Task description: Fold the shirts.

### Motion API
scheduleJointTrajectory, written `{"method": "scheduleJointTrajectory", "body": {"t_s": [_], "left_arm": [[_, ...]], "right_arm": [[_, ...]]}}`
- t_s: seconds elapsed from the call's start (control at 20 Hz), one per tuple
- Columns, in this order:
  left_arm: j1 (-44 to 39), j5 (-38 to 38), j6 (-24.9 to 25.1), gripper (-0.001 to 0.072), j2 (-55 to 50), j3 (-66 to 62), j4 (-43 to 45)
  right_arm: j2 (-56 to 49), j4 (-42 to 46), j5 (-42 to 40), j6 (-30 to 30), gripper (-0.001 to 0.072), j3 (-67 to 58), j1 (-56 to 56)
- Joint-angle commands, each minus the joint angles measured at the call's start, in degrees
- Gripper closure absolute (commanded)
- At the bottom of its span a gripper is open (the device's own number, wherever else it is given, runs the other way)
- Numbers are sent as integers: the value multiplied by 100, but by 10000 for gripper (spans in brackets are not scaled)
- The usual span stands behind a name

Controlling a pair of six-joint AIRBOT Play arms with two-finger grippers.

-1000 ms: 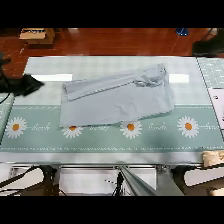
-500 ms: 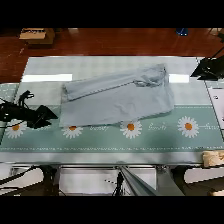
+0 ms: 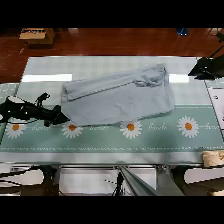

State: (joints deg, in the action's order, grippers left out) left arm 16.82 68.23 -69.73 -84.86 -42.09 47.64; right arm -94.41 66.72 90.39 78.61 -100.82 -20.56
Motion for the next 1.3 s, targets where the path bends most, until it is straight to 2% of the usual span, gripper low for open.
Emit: {"method": "scheduleJointTrajectory", "body": {"t_s": [0.0, 0.2, 0.35, 0.45, 0.75, 0.8, 0.9, 0.95, 1.1, 1.25], "left_arm": [[-79, 227, 356, 683, -85, -2, -271], [9, 518, 551, 683, 26, -2, -267], [7, 533, 651, 683, 219, -2, -269], [7, 533, 671, 683, 323, -4, -269], [7, 535, 673, 683, 603, -24, -271], [7, 535, 673, 683, 627, -61, -271], [7, 577, 671, 683, 651, -212, -295], [7, 645, 673, 683, 671, -363, -358], [7, 811, 669, 684, 938, -1200, -509], [7, 855, 667, 684, 1480, -2573, -1091]], "right_arm": [[13, 472, 313, -181, 230, 81, -35], [162, 225, 280, -155, 229, 1244, -442], [321, -153, -343, -367, 218, 2533, -455], [319, -426, -758, -553, 123, 3161, -323], [315, -503, -2052, -625, 127, 3893, 282], [315, -579, -2208, -621, 193, 3893, 407], [323, -787, -2297, -671, 565, 3860, 656], [382, -817, -2127, -704, 693, 3792, 723], [981, -765, -1478, -1045, 690, 3344, 645], [2122, -833, -1394, -1054, 691, 2496, 417]]}}
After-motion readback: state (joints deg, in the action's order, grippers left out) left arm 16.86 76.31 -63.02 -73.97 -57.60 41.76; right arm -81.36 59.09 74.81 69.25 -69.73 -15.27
